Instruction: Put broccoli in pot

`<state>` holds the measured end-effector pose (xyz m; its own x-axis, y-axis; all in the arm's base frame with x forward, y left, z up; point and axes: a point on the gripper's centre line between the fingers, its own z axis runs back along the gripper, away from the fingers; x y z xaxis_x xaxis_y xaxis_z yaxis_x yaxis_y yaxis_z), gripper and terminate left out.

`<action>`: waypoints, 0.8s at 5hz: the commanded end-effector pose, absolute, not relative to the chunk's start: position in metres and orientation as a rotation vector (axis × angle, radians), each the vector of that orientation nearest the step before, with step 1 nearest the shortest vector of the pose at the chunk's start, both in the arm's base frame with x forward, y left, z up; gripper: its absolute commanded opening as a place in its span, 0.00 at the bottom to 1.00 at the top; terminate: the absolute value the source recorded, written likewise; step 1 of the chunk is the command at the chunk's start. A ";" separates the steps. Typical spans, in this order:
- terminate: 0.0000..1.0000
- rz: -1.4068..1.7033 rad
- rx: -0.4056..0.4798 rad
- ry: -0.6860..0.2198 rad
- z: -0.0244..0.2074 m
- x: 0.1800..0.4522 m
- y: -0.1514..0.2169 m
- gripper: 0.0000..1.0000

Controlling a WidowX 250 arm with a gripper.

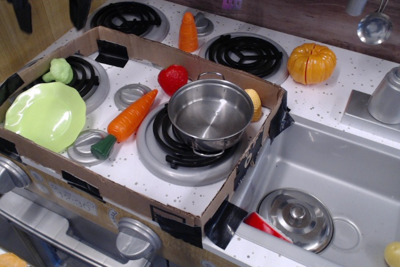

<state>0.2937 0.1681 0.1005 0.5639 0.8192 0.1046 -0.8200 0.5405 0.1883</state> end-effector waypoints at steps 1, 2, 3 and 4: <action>0.00 1.040 0.175 -0.085 0.092 0.300 0.179 1.00; 0.00 1.103 0.136 -0.128 0.095 0.306 0.180 1.00; 0.00 1.142 0.121 -0.161 0.091 0.308 0.182 1.00; 0.00 1.161 0.115 -0.139 0.086 0.307 0.182 1.00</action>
<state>0.3054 0.1797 0.0728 0.4057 0.9034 0.1392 -0.9138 0.4040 0.0411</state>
